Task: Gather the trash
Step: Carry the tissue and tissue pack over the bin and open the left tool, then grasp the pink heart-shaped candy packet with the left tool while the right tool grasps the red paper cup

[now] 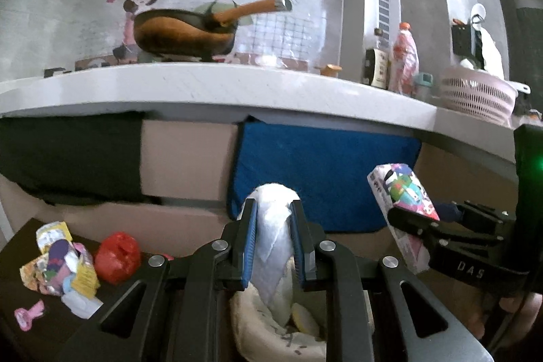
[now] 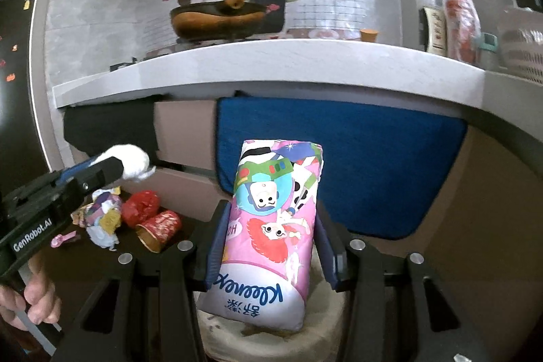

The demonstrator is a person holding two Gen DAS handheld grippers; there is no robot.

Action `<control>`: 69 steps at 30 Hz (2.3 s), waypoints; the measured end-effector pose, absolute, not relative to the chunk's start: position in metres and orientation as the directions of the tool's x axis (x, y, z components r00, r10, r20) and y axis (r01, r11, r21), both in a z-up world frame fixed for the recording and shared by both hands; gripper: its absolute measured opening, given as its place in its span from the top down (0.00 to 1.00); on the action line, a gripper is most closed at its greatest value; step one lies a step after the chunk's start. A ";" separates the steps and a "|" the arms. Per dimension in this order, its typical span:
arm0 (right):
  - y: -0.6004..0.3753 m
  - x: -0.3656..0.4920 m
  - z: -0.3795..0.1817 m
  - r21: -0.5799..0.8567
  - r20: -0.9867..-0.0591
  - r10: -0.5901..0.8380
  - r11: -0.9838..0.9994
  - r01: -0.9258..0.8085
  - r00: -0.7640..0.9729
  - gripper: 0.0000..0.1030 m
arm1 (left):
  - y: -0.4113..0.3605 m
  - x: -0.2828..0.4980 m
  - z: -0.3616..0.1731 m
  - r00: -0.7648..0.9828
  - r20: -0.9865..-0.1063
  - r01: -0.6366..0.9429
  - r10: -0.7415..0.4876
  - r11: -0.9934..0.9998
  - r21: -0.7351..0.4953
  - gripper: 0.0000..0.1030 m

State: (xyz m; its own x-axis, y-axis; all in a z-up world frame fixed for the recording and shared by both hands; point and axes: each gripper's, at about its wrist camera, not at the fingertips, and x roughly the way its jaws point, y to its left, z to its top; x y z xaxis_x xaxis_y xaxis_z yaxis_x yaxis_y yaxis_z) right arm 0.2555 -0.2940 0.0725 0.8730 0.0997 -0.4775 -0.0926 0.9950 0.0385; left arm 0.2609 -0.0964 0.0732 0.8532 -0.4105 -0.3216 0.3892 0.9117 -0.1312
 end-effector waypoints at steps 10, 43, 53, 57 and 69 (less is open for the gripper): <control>-0.315 0.263 0.049 0.087 -0.513 0.102 0.994 -0.067 0.852 0.57 | -0.117 0.274 0.040 0.805 -0.398 0.412 -0.441 0.897 -0.161 0.81; -0.305 0.311 -0.022 0.175 -0.632 0.137 0.984 -0.032 0.763 0.36 | -0.038 0.339 -0.034 0.662 -0.572 0.321 -0.485 0.873 -0.368 0.53; -0.237 0.302 -0.011 0.040 -0.604 0.106 0.994 -0.102 0.790 0.36 | 0.111 0.308 -0.045 0.732 -0.616 0.166 -0.292 0.953 -0.255 0.53; -0.201 0.304 -0.017 0.056 -0.625 0.165 0.984 -0.168 0.763 0.36 | 0.183 0.300 -0.055 0.745 -0.630 0.074 -0.220 0.966 -0.249 0.53; -0.103 0.303 -0.046 0.123 -0.706 0.311 0.939 -0.322 0.637 0.36 | 0.325 0.296 -0.109 0.660 -0.728 -0.164 -0.182 0.912 -0.377 0.53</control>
State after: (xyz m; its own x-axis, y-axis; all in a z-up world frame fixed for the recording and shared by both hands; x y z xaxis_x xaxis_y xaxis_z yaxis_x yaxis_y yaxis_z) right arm 0.3031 -0.1025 -0.0456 0.6370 0.3106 -0.7056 -0.3220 0.9388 0.1226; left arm 0.2957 0.3249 -0.1089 0.6603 -0.1824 -0.7285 -0.1640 0.9116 -0.3769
